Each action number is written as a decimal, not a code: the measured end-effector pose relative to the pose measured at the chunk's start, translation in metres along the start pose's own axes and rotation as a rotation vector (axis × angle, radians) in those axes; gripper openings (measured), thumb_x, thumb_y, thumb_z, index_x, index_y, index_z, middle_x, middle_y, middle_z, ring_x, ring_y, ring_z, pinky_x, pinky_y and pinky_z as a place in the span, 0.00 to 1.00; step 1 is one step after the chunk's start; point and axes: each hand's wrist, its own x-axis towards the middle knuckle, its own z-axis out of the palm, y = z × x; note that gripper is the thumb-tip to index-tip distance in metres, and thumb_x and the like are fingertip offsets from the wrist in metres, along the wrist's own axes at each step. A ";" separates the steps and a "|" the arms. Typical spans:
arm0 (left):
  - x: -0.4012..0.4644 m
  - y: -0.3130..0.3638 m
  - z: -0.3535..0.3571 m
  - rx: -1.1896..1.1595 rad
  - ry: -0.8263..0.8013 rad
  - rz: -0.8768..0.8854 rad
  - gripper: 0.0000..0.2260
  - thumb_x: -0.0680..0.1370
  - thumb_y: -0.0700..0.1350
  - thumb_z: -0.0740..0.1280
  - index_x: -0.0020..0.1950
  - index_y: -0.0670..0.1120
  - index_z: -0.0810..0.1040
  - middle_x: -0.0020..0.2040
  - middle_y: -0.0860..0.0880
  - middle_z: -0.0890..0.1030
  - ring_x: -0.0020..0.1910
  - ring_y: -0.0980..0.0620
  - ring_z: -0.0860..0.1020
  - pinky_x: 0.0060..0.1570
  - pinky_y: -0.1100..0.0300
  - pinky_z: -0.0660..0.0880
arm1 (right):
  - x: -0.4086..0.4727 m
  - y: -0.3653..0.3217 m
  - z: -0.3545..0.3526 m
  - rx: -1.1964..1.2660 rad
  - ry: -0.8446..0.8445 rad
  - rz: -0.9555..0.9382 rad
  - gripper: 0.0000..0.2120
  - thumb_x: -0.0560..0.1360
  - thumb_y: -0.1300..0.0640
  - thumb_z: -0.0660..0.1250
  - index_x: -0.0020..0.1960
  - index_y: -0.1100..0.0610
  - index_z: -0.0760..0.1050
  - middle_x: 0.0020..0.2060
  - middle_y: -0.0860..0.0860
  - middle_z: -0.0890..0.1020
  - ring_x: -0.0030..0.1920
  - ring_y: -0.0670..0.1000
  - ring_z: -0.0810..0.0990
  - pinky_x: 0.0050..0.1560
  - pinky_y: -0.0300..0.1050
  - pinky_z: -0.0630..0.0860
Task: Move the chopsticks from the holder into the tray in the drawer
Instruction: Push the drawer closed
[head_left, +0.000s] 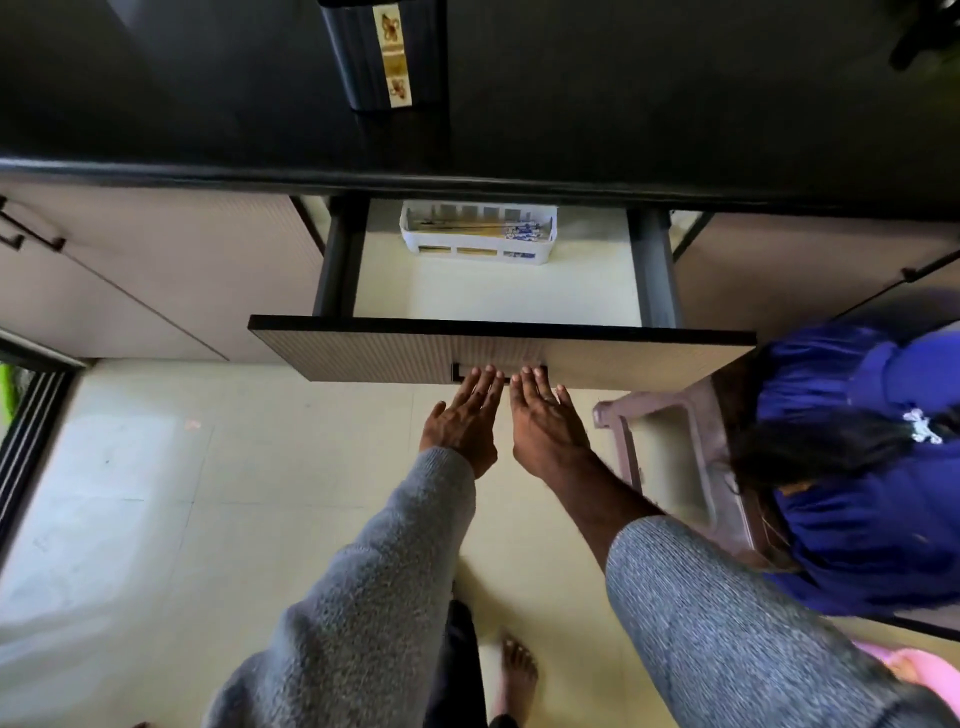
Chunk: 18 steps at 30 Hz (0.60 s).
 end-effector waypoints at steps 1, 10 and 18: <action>0.013 -0.004 -0.005 0.004 0.011 0.011 0.37 0.79 0.41 0.57 0.82 0.53 0.39 0.82 0.56 0.37 0.81 0.56 0.39 0.77 0.44 0.58 | 0.012 0.002 -0.005 0.005 -0.001 0.007 0.37 0.79 0.60 0.57 0.81 0.61 0.42 0.81 0.58 0.44 0.81 0.57 0.41 0.79 0.55 0.47; 0.154 -0.035 -0.076 0.011 0.058 0.074 0.37 0.79 0.40 0.56 0.82 0.52 0.38 0.82 0.56 0.38 0.81 0.56 0.39 0.68 0.47 0.73 | 0.152 0.024 -0.064 0.092 0.062 0.086 0.39 0.78 0.61 0.60 0.81 0.60 0.42 0.81 0.56 0.43 0.81 0.55 0.42 0.79 0.56 0.52; 0.191 -0.047 -0.095 0.034 0.056 0.107 0.38 0.79 0.39 0.58 0.82 0.53 0.37 0.82 0.57 0.37 0.81 0.57 0.39 0.64 0.51 0.75 | 0.192 0.029 -0.078 0.053 0.032 0.102 0.37 0.79 0.61 0.58 0.81 0.61 0.40 0.81 0.58 0.41 0.81 0.57 0.40 0.78 0.57 0.54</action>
